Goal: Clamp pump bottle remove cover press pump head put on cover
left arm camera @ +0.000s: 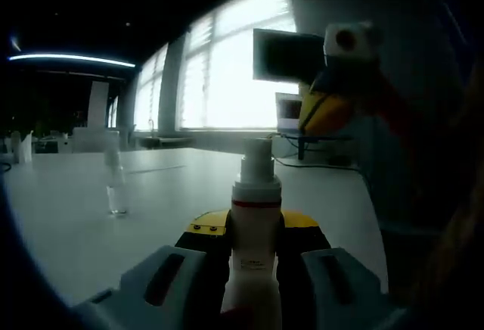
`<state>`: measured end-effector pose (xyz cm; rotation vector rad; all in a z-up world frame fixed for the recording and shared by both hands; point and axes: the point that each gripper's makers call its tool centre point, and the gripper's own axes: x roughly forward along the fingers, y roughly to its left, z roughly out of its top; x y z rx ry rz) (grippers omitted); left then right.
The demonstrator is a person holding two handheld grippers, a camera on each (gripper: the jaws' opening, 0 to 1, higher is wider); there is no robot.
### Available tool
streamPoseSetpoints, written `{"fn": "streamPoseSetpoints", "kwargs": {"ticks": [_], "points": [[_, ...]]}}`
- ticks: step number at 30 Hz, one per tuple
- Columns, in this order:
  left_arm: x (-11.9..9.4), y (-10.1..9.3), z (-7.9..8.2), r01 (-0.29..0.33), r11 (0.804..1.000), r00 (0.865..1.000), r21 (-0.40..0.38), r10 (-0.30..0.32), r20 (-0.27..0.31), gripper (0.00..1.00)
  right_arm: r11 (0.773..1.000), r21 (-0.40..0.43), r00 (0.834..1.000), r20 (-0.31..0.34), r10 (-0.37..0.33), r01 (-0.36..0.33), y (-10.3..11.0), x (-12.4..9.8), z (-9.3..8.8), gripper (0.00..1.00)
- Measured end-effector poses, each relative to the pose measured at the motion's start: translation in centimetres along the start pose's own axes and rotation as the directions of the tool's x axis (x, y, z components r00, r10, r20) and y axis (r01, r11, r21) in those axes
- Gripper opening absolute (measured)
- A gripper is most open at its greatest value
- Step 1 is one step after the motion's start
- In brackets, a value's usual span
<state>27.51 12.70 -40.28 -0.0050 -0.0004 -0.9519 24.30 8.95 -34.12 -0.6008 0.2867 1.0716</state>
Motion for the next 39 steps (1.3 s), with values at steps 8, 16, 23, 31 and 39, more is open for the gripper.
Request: {"fn": "streamPoseSetpoints", "kwargs": {"ticks": [8, 16, 23, 31, 39], "points": [[0.0, 0.0, 0.0, 0.0, 1.0, 1.0, -0.001, 0.0, 0.0, 0.14, 0.998, 0.065, 0.996, 0.087, -0.031, 0.025, 0.6, -0.1, -0.7, 0.0], [0.0, -0.1, 0.0, -0.003, 1.0, 1.0, 0.0, 0.003, 0.0, 0.14, 0.99, 0.122, 0.989, 0.118, -0.089, 0.075, 0.7, -0.1, -2.5, 0.0], [0.0, -0.1, 0.0, -0.003, 1.0, 1.0, 0.0, 0.003, 0.0, 0.14, 0.981, 0.159, 0.983, 0.129, -0.134, 0.113, 0.4, -0.3, -4.0, 0.0], [0.1, 0.0, 0.0, -0.003, 1.0, 1.0, 0.001, 0.003, 0.0, 0.14, 0.963, 0.22, 0.967, 0.163, -0.195, 0.157, 0.3, -0.3, -5.9, 0.0], [0.1, 0.1, 0.0, -0.006, 1.0, 1.0, 0.002, 0.006, -0.001, 0.14, 0.947, 0.278, 0.951, 0.212, -0.224, 0.161, 0.4, -0.3, -7.4, 0.0]]}}
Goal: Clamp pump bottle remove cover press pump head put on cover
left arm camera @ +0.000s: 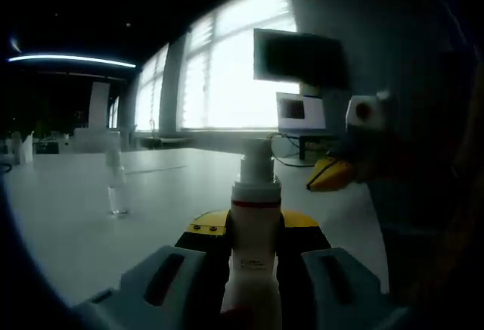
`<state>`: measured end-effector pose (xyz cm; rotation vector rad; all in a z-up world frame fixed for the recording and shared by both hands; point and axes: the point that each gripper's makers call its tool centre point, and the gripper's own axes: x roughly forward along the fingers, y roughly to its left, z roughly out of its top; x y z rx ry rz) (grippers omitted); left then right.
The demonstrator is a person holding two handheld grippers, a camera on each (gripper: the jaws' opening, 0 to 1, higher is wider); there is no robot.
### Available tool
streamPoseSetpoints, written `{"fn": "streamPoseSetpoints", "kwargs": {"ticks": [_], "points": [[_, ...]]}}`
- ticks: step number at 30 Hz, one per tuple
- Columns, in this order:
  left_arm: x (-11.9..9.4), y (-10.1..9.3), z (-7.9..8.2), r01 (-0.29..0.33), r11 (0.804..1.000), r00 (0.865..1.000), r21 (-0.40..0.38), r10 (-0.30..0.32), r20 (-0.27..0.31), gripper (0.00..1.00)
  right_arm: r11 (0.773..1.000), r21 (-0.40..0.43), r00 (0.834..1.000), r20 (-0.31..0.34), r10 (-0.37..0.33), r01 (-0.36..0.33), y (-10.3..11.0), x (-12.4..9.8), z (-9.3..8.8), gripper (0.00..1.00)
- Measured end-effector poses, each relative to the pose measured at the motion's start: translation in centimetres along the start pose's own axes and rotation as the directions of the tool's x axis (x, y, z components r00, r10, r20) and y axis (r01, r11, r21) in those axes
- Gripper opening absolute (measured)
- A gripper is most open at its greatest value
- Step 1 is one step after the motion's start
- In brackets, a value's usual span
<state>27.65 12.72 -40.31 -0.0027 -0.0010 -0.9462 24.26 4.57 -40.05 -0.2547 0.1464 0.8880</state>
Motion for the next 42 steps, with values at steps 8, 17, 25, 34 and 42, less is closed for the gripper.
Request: {"fn": "streamPoseSetpoints", "kwargs": {"ticks": [8, 17, 25, 34, 42], "points": [[0.0, 0.0, 0.0, -0.001, 1.0, 1.0, 0.0, 0.001, 0.0, 0.14, 0.998, 0.054, 0.998, 0.056, -0.012, 0.009, -0.2, 0.1, -0.7, 0.0], [0.0, 0.0, 0.0, -0.002, 1.0, 1.0, 0.001, 0.002, 0.0, 0.14, 0.994, 0.096, 0.993, 0.106, -0.056, 0.046, -0.8, -0.3, -1.3, 0.0], [0.0, 0.1, 0.0, -0.002, 1.0, 1.0, 0.001, 0.002, 0.0, 0.14, 0.994, 0.095, 0.992, 0.115, -0.058, 0.047, -0.7, -0.2, -1.8, 0.0], [0.0, 0.1, 0.0, -0.005, 1.0, 1.0, 0.001, 0.005, -0.001, 0.14, 0.994, 0.104, 0.993, 0.114, -0.035, 0.023, -0.5, 0.0, -2.1, 0.0], [0.0, 0.3, 0.0, -0.017, 1.0, 1.0, -0.009, 0.017, -0.008, 0.14, 0.993, 0.113, 0.99, 0.133, -0.039, 0.024, -0.7, -0.2, -1.9, 0.0]]}}
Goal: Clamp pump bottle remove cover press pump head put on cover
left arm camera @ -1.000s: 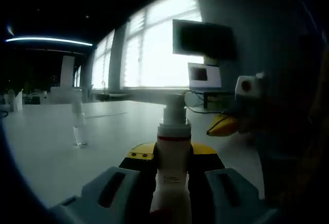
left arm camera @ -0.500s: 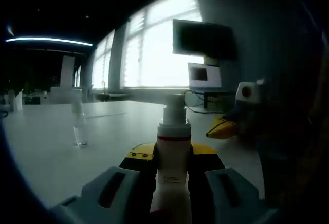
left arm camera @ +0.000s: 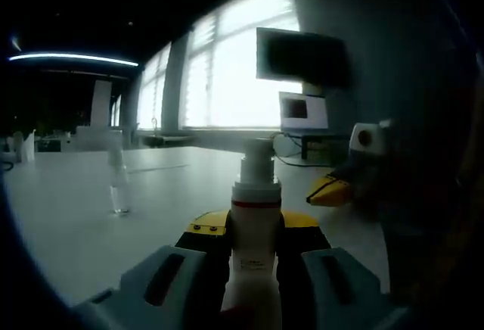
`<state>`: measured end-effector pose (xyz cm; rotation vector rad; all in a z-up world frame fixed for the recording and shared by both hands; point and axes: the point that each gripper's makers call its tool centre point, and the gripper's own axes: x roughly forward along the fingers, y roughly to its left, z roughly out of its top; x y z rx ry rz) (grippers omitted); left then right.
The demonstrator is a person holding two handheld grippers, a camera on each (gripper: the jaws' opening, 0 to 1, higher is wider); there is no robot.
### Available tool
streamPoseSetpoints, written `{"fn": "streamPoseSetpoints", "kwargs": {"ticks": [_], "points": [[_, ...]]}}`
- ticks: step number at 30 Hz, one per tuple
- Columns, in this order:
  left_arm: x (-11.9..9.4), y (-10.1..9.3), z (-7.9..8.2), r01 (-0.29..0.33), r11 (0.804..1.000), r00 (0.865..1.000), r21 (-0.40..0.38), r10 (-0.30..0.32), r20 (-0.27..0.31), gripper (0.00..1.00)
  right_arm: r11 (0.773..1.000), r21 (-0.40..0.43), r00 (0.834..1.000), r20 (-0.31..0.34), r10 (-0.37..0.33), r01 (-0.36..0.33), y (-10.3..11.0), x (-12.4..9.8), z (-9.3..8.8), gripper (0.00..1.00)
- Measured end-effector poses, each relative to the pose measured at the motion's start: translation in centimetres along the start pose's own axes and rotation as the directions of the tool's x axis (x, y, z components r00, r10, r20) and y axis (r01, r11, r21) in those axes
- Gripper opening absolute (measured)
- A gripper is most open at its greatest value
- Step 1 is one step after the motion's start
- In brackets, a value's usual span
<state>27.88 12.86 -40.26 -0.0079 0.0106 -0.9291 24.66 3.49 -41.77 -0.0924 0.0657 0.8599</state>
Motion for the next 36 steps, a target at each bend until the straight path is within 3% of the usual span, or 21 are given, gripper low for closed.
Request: {"fn": "streamPoseSetpoints", "kwargs": {"ticks": [9, 21, 29, 36], "points": [[0.0, 0.4, 0.2, -0.011, 1.0, 1.0, -0.013, 0.011, 0.007, 0.14, 1.0, 0.007, 1.0, 0.016, -0.009, 0.009, -0.1, -0.1, 0.2, 0.01], [0.0, 0.1, -0.1, -0.004, 1.0, 1.0, -0.009, 0.004, 0.003, 0.14, 0.997, -0.026, 0.997, -0.004, -0.076, 0.076, -1.0, 0.0, 0.2, 0.11], [0.0, 0.2, 0.0, -0.005, 1.0, 1.0, 0.001, 0.005, 0.005, 0.14, 0.995, -0.011, 0.995, 0.004, -0.099, 0.099, -0.2, 1.0, 1.1, 0.14], [0.0, 0.1, 0.0, -0.004, 1.0, 1.0, 0.002, 0.004, 0.006, 0.14, 0.988, 0.003, 0.987, 0.026, -0.157, 0.157, -1.1, 1.3, 2.0, 0.18]]}}
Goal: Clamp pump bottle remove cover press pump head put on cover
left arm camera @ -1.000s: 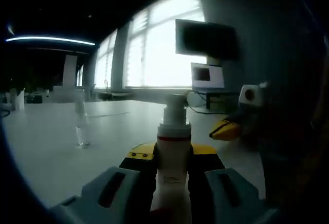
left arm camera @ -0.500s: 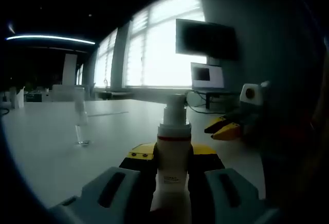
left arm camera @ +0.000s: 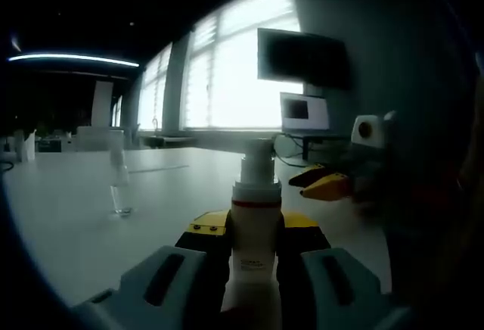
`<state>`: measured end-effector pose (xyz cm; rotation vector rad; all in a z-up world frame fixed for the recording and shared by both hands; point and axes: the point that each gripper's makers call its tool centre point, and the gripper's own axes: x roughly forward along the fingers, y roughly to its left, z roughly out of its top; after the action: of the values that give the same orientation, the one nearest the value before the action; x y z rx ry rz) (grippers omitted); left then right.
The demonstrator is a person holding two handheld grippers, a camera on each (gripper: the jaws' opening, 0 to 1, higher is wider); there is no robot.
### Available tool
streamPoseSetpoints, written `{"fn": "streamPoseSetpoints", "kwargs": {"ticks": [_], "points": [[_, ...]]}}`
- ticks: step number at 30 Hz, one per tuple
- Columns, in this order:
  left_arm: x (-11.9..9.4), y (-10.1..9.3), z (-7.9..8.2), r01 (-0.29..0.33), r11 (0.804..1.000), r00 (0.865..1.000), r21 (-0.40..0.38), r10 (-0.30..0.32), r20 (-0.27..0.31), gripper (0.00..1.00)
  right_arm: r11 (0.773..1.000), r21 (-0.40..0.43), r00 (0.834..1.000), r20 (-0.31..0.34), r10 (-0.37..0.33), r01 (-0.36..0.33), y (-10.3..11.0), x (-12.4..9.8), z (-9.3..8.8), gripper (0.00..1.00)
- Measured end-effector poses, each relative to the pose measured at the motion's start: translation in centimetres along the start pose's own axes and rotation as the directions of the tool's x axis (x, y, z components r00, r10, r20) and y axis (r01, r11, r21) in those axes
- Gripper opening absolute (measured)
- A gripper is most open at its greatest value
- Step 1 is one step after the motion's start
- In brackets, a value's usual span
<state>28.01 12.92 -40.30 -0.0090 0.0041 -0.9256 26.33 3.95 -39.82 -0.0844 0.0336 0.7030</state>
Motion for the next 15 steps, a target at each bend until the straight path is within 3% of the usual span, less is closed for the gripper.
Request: {"fn": "streamPoseSetpoints", "kwargs": {"ticks": [15], "points": [[0.0, 0.1, 0.0, -0.003, 1.0, 1.0, 0.005, 0.003, 0.001, 0.14, 0.998, -0.011, 0.998, -0.022, -0.064, 0.064, -0.8, 1.7, -0.5, 0.22]]}}
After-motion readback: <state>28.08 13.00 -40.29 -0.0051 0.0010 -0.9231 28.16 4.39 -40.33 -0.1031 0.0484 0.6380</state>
